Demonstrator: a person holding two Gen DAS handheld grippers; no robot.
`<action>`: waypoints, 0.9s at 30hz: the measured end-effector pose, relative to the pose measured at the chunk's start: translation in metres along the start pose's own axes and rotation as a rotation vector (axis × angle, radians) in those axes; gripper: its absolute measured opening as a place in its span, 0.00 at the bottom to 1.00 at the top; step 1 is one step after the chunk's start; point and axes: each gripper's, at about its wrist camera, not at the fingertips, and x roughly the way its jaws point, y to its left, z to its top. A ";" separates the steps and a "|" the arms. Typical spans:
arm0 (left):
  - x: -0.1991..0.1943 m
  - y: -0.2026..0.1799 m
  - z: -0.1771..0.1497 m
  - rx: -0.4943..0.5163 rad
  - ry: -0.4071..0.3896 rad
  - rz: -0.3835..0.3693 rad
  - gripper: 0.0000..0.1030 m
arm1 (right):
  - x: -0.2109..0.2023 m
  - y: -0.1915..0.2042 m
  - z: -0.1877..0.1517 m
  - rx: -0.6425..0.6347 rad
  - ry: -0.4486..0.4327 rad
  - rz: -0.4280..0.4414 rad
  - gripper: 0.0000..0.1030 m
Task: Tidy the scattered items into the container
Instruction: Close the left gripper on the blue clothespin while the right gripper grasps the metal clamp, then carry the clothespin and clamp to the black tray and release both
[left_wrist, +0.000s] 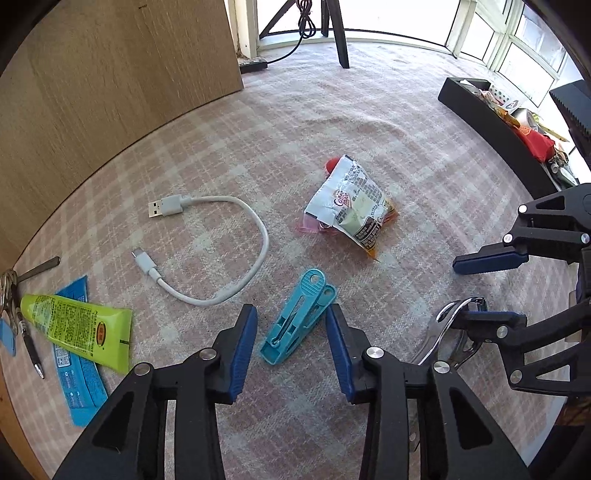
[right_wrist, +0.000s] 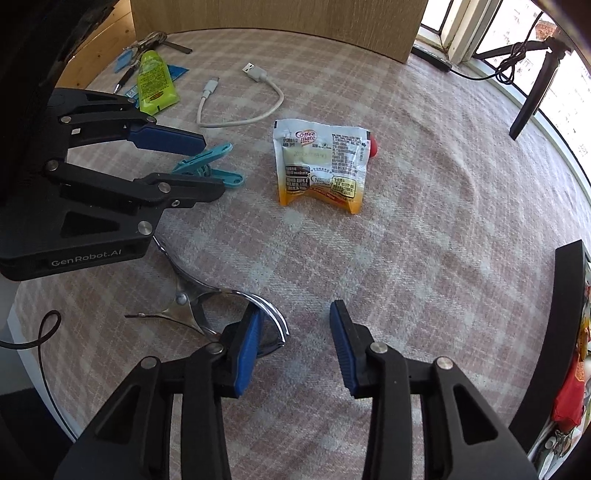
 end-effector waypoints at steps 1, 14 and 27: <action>0.000 0.002 0.000 -0.008 -0.005 -0.005 0.29 | 0.000 0.001 -0.001 -0.003 -0.004 -0.005 0.34; -0.017 0.018 -0.013 -0.134 -0.057 -0.028 0.11 | -0.018 -0.025 -0.029 0.192 -0.061 0.026 0.08; -0.049 -0.008 -0.002 -0.159 -0.123 -0.022 0.11 | -0.070 -0.073 -0.065 0.389 -0.183 0.026 0.06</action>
